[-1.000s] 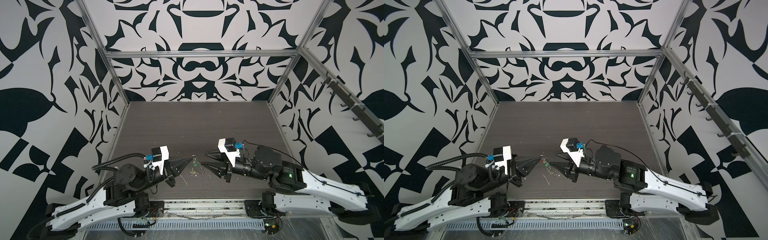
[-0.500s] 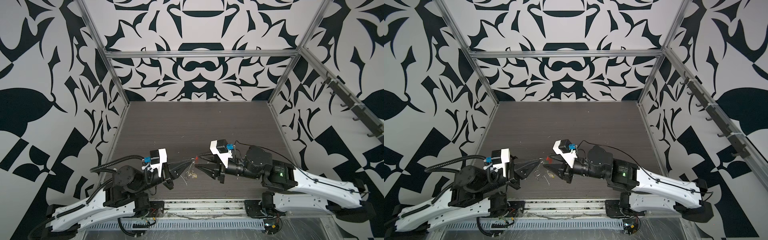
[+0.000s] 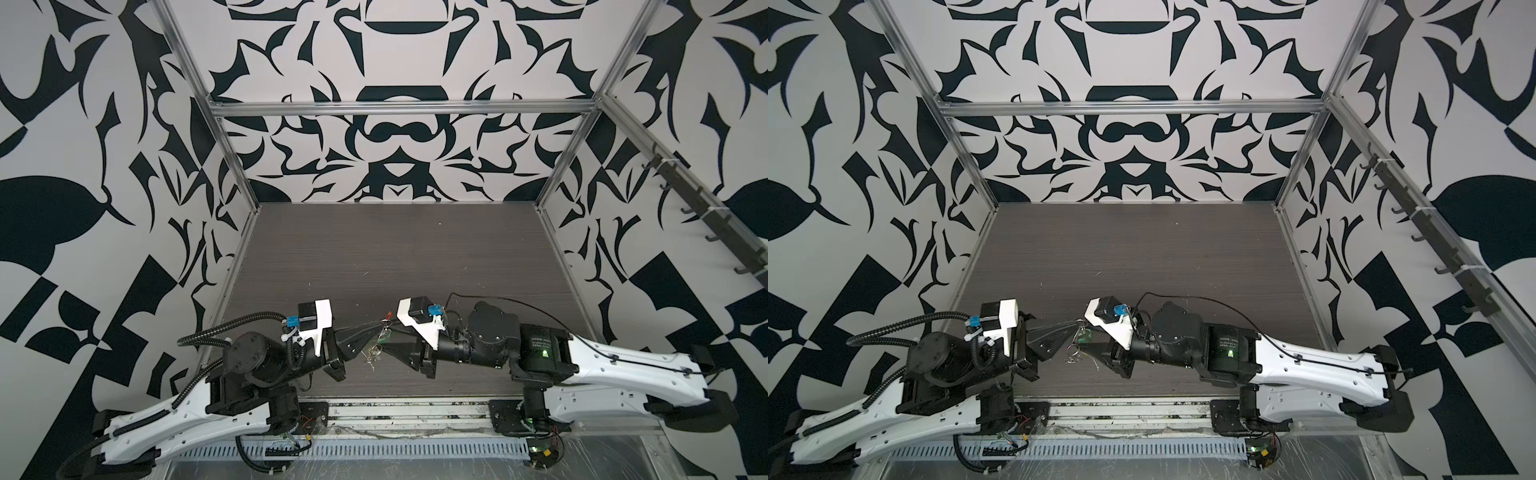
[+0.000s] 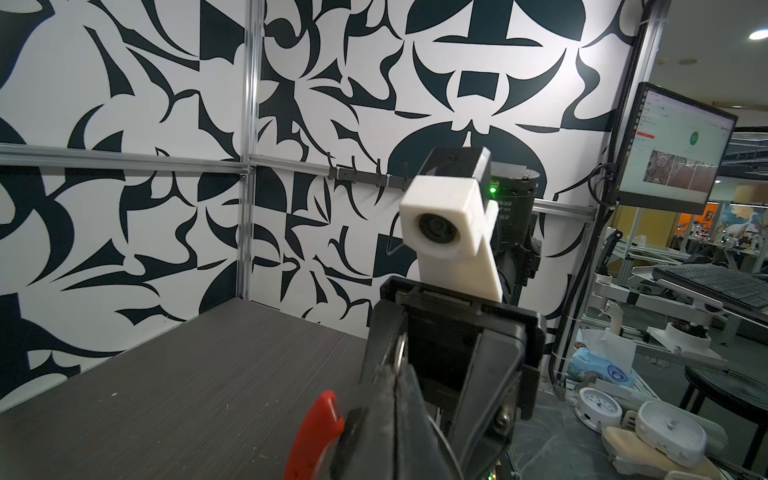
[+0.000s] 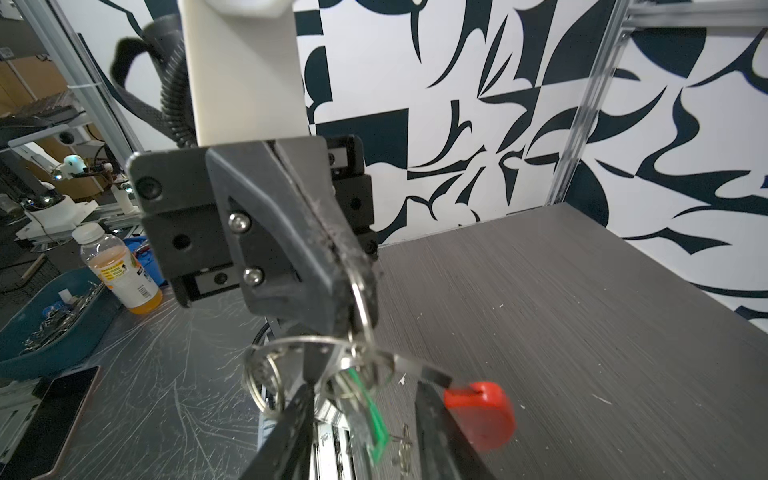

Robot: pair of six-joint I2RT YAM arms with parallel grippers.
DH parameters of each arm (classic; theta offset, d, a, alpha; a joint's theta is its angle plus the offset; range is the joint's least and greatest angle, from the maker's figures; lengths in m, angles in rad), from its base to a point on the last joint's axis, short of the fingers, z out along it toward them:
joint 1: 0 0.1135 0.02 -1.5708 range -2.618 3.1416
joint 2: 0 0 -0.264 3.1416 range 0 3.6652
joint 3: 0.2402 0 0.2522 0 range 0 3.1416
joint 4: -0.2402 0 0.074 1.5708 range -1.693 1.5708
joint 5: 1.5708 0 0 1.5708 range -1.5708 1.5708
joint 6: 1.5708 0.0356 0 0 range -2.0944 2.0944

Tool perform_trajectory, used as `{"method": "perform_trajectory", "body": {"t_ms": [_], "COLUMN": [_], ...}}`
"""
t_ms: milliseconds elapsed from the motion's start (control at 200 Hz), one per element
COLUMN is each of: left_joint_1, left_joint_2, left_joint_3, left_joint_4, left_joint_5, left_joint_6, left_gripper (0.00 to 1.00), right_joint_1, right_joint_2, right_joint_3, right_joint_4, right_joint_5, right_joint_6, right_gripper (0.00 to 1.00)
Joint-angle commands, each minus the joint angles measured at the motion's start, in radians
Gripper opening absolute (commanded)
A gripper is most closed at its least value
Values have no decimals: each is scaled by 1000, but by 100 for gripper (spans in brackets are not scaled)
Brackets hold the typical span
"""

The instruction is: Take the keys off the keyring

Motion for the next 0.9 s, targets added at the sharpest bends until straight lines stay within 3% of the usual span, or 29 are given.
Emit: {"method": "perform_trajectory", "body": {"t_ms": [0, 100, 340, 490, 895], "left_joint_1": [-1, -2, -1, -2, -1], "left_joint_2": [-17, -21, -30, -31, -35], "left_joint_3": [-10, -11, -16, -16, -16], "left_joint_4": [51, 49, 53, 54, 49], "left_joint_5": [14, 15, 18, 19, 21], "left_joint_6": [-9, -9, -13, -14, -15], "left_gripper": [0, 0, 0, 0, 0], "right_joint_1": [14, 19, 25, 32, 36], "right_joint_2": [-15, -24, -38, -50, -100], "right_joint_3": [54, 53, 40, 34, 28], "right_joint_4": [33, 33, 30, 33, 13], "right_joint_5": [53, 73, 106, 117, 136], "right_joint_6": [-29, -36, -38, -38, -27], "right_gripper": [42, 37, 11, 0, 0]}}
